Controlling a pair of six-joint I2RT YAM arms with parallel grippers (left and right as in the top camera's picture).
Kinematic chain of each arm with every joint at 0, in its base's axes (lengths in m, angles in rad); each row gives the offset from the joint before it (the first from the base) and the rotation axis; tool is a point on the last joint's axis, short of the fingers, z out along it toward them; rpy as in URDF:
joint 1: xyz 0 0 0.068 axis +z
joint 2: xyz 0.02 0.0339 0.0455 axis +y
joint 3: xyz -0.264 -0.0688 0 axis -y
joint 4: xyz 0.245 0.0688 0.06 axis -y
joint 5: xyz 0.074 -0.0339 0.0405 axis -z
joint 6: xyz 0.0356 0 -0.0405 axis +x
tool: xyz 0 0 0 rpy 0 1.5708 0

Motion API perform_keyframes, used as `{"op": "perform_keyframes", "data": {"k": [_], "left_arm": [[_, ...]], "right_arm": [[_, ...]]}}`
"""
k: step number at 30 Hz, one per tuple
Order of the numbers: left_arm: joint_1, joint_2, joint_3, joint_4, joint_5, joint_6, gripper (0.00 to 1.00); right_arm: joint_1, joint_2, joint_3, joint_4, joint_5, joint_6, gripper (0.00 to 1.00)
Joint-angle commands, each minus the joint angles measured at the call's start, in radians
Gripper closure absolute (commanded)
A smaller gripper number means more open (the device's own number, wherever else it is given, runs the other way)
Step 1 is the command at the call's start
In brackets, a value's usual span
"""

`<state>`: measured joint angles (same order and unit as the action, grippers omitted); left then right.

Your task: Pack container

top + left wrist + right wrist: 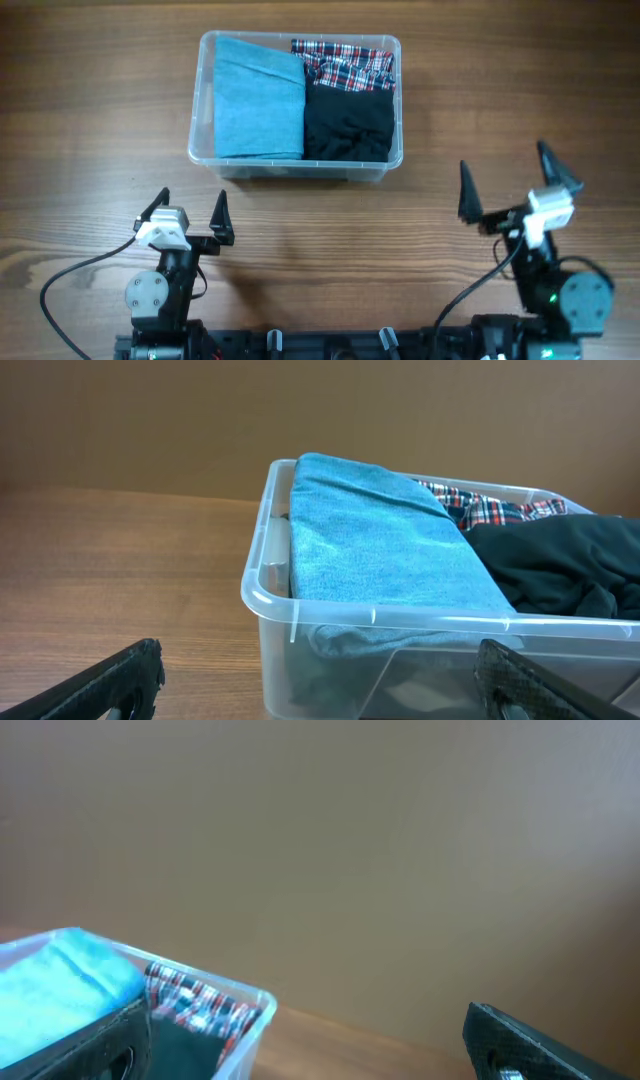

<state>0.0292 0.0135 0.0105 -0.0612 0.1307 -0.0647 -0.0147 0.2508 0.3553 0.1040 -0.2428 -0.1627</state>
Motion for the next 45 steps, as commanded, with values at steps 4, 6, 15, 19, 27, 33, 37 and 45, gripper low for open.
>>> {"op": "perform_keyframes", "data": {"k": [4, 6, 15, 19, 27, 33, 37, 45], "left_arm": [[0.007, -0.011, -0.005, -0.006, -0.009, 0.005, 0.0], [0.007, -0.011, -0.005, -0.006, -0.009, 0.005, 0.0], [0.007, -0.011, -0.005, -0.006, -0.009, 0.005, 0.0], [0.007, -0.011, -0.005, -0.006, -0.009, 0.005, 0.0], [0.007, -0.011, -0.005, -0.006, -0.009, 0.005, 0.0], [0.007, -0.011, -0.005, -0.006, -0.009, 0.005, 0.0], [0.007, -0.011, -0.005, -0.006, -0.009, 0.005, 0.01], [0.007, -0.011, -0.005, -0.006, -0.009, 0.005, 0.0]], "right_arm": [[-0.01, -0.167, -0.206, 0.054, -0.047, 0.012, 0.0], [-0.009, -0.193, -0.244, 0.069, -0.048, 0.013, 0.0], [-0.009, -0.247, -0.32, 0.068, -0.05, 0.007, 0.0], [-0.009, -0.248, -0.351, 0.071, -0.05, 0.009, 0.0], [-0.009, -0.248, -0.35, -0.033, -0.048, 0.03, 0.0], [-0.009, -0.248, -0.35, -0.089, 0.018, 0.107, 0.0], [-0.009, -0.247, -0.35, -0.087, 0.017, 0.114, 0.0], [-0.009, -0.247, -0.35, -0.087, 0.017, 0.113, 0.0]]}}
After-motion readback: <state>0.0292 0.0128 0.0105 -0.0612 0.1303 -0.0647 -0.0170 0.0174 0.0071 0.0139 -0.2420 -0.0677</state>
